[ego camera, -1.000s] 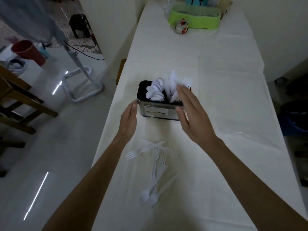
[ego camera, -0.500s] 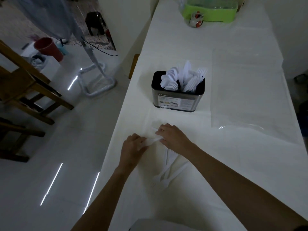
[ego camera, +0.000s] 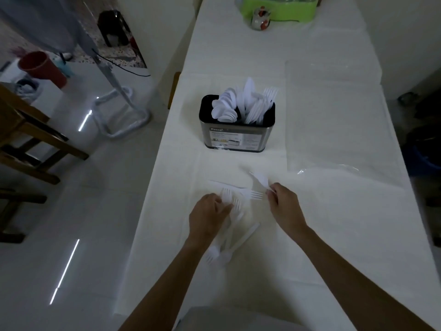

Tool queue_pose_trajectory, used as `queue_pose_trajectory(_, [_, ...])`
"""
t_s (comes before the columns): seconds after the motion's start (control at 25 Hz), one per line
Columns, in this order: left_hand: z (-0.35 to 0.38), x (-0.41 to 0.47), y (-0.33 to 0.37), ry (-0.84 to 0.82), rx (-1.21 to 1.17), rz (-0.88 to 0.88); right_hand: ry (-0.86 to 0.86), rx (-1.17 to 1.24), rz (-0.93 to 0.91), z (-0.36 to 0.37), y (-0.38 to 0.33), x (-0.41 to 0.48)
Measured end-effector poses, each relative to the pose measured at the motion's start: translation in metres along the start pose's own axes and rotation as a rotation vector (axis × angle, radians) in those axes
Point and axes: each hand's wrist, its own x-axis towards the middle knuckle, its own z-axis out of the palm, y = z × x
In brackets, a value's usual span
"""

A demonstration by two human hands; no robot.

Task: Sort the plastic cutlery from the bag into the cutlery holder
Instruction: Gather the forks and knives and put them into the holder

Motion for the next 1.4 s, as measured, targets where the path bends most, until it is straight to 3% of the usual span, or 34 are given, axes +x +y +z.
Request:
queue_pose_trajectory(0.12, [0.006, 0.007, 0.022, 0.0, 0.028, 0.001, 0.015, 0.109, 0.161, 0.007, 0.01, -0.022])
queue_pose_trajectory(0.28, [0.0, 0.012, 0.032, 0.024, 0.036, -0.036, -0.047, 0.066, 0.204, 0.019, -0.001, -0.017])
queue_pose_trajectory(0.36, [-0.003, 0.011, 0.026, 0.043, -0.088, -0.046, -0.044, 0.012, 0.216, 0.023, -0.011, -0.005])
queue_pose_trajectory(0.48, [-0.009, 0.008, 0.017, 0.074, -0.454, -0.077, -0.056, -0.061, 0.275, 0.026, -0.019, 0.008])
queue_pose_trajectory(0.56, [-0.016, 0.007, 0.018, 0.082, -0.53, -0.068, -0.068, -0.043, 0.293, 0.026, -0.02, 0.01])
queue_pose_trajectory(0.8, [-0.028, 0.001, 0.035, 0.031, -0.692, -0.02, -0.027, 0.272, 0.263, -0.001, -0.01, -0.005])
queue_pose_trajectory(0.88, [-0.029, -0.001, 0.039, -0.002, -0.788, -0.014, 0.053, 0.368, 0.247, -0.02, -0.009, -0.014])
queue_pose_trajectory(1.04, [-0.034, -0.012, 0.059, -0.147, -0.658, 0.144, 0.149, 0.484, 0.238, -0.053, -0.009, -0.031])
queue_pose_trajectory(1.4, [-0.031, -0.036, 0.093, -0.447, -0.708, 0.063, 0.03, 0.626, 0.162, -0.074, -0.027, -0.037])
